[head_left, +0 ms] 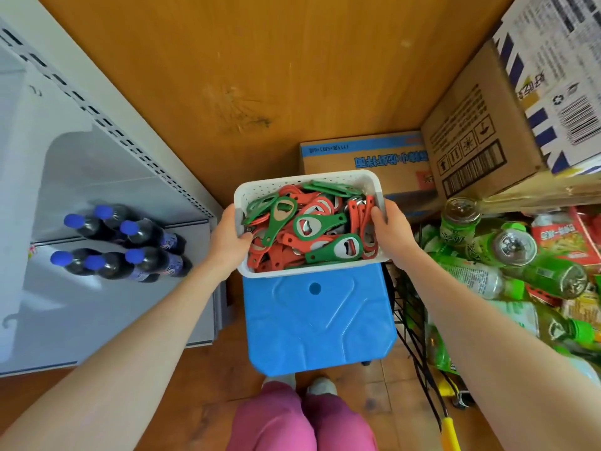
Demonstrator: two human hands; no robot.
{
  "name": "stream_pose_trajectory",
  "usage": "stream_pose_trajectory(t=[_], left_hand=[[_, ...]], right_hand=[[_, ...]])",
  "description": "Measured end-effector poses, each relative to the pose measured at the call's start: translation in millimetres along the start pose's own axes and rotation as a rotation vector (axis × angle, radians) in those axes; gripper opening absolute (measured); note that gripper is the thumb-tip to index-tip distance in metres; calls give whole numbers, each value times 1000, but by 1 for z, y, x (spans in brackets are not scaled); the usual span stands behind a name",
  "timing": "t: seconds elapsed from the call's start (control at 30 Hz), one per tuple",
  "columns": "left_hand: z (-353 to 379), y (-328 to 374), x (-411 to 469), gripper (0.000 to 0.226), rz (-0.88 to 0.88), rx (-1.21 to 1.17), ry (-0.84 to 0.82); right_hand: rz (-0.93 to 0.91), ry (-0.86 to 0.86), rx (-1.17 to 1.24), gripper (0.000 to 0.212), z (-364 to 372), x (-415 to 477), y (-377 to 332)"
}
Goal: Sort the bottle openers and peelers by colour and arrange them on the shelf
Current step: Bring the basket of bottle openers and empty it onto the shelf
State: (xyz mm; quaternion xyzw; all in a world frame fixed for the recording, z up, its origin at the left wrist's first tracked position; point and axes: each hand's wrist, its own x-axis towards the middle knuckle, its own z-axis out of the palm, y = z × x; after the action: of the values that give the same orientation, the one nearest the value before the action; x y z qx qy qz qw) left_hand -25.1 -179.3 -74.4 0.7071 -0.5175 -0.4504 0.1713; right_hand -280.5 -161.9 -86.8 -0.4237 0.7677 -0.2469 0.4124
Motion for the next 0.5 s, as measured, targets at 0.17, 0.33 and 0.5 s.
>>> stream_pose_trajectory(t=[0.17,0.33,0.5], left_hand=[[-8,9,-10,44,16,-32,-4],[-36,46,-45,42,96,-24,26],[-81,101,-94,33,210,-17,87]], right_hand=[[23,27,3,28,-5,-16,-1],[5,57,11,20,-36,-51,-32],[-48,102,9,23,-91,-100,-91]])
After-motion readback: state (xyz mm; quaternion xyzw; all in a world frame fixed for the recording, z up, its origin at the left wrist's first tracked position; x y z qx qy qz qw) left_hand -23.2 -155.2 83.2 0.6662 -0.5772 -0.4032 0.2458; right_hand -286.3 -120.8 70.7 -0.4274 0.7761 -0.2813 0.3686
